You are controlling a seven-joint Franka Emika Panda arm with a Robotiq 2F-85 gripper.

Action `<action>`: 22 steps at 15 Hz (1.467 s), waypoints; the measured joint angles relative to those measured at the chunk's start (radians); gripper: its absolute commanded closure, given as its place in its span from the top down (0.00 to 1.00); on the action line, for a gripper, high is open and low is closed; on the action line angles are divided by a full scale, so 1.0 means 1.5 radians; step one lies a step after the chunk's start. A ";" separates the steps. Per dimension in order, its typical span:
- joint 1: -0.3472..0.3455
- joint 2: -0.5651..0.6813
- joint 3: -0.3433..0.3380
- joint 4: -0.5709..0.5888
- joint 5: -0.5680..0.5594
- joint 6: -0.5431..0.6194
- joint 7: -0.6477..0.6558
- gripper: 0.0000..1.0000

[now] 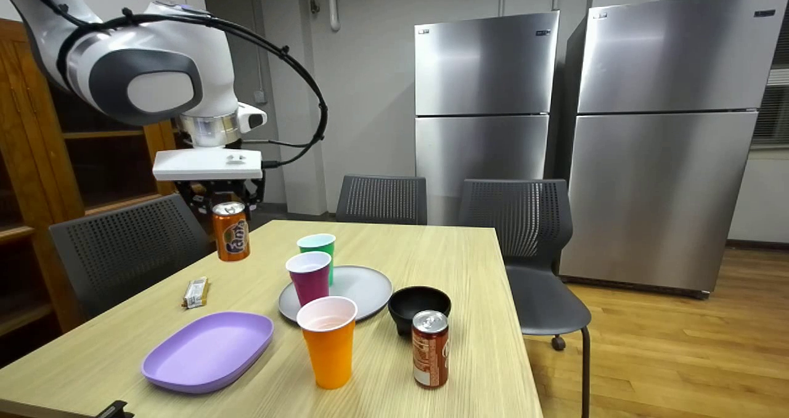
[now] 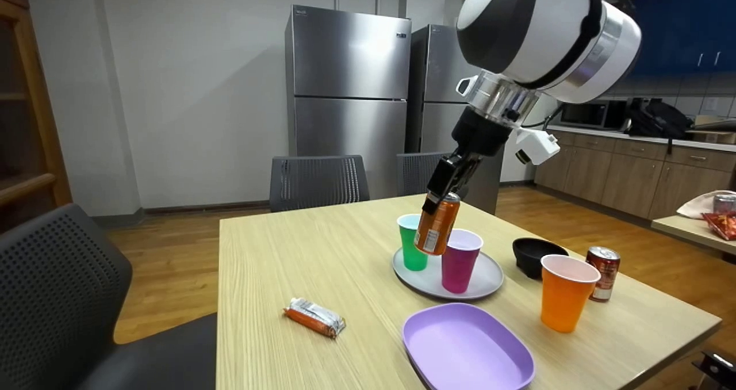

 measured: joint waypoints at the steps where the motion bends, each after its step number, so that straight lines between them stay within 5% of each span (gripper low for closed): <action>1: 0.001 0.007 0.001 -0.012 -0.026 0.019 0.020 0.38; 12: -0.005 0.064 -0.030 -0.055 -0.420 0.046 0.365 0.38; 22: -0.003 0.066 -0.004 -0.054 -0.444 0.030 0.438 0.38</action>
